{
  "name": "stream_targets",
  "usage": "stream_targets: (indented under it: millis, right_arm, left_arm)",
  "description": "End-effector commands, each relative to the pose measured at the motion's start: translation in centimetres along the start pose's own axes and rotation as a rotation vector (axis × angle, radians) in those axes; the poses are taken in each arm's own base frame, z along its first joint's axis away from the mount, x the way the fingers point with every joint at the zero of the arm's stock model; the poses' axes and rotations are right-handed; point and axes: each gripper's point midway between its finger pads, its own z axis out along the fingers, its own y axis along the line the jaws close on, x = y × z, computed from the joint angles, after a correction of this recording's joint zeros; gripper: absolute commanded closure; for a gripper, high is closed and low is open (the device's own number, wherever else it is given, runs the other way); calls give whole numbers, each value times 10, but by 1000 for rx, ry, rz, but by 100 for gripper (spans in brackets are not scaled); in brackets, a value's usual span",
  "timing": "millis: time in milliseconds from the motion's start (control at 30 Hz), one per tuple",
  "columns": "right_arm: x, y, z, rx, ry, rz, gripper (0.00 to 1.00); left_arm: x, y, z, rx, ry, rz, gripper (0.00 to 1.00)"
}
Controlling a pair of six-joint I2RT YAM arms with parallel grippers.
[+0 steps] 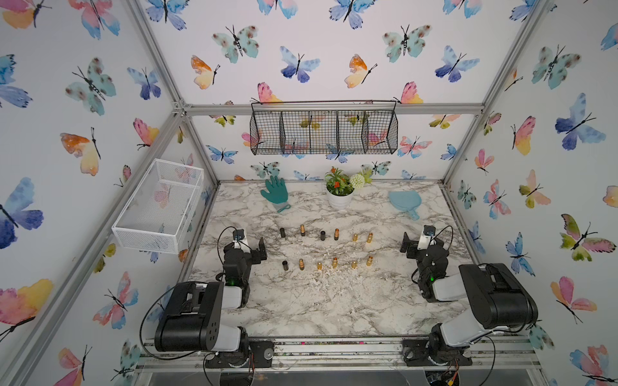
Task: Open the lipstick cap
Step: Reset both arms
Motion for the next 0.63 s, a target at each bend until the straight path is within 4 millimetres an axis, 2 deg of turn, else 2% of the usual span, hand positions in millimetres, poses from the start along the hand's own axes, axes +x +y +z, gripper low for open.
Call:
stream_targets:
  millis: [0,600]
  right_arm:
    - [-5,2,2,-8,-12,5,2]
    - [-5,3,2,-15,-11,3,2]
  left_arm:
    - [-13,-4,0,21,-40,9,2]
    - [-13,-4,0,22,-41,9,2]
